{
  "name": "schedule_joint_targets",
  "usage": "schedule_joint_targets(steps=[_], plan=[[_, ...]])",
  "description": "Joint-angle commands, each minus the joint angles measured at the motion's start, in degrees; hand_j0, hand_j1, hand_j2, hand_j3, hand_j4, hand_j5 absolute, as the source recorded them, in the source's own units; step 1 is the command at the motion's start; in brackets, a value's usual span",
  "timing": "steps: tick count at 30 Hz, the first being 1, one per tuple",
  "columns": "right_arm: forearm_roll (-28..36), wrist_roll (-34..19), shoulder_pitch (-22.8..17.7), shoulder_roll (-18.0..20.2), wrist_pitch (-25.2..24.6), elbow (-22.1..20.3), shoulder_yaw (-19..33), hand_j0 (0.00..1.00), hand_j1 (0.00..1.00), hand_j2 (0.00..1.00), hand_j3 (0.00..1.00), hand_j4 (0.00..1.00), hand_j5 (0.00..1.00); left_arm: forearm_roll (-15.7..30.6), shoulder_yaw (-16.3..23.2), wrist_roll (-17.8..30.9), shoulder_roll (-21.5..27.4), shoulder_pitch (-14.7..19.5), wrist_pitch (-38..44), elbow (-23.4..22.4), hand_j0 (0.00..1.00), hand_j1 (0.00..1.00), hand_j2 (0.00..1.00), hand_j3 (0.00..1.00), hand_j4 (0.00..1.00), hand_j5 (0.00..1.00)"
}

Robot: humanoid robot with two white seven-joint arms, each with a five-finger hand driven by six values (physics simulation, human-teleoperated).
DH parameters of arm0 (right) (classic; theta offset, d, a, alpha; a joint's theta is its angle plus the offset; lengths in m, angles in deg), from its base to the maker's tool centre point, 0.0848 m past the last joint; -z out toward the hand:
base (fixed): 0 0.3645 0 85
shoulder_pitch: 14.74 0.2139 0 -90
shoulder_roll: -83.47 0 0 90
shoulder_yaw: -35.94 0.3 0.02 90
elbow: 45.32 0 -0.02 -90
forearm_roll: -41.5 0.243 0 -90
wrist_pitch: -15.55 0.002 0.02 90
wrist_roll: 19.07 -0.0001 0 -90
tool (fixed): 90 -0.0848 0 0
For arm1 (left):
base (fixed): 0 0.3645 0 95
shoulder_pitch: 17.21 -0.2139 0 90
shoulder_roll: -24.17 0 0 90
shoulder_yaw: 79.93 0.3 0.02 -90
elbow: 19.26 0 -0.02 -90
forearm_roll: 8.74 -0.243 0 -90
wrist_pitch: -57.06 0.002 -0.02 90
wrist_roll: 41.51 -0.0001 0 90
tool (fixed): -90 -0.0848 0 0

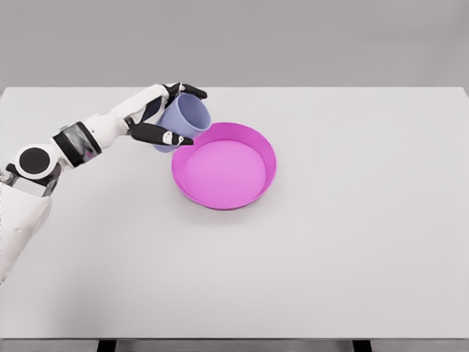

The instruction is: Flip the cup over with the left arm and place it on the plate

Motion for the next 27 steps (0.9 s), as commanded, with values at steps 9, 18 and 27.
schedule_joint_targets(steps=[9,18,27], plan=[[-0.1,-0.1,0.0,0.0,-0.1,0.1,0.0,1.00,1.00,1.00,1.00,1.00,1.00,0.7,-2.9,0.0,-9.4,-2.6,0.0,-0.7,0.73,0.73,0.73,0.73,0.73,0.73],[0.0,0.0,0.0,0.0,0.0,0.0,0.0,1.00,1.00,1.00,1.00,1.00,1.00,1.9,-5.6,0.0,-15.8,-4.6,0.4,-7.8,0.73,0.73,0.73,0.73,0.73,0.73],[0.0,0.0,0.0,0.0,-0.1,0.0,0.0,1.00,1.00,1.00,1.00,1.00,1.00,1.9,-11.7,0.0,-22.4,-5.4,0.0,-12.7,0.73,0.73,0.73,0.73,0.73,0.73]])
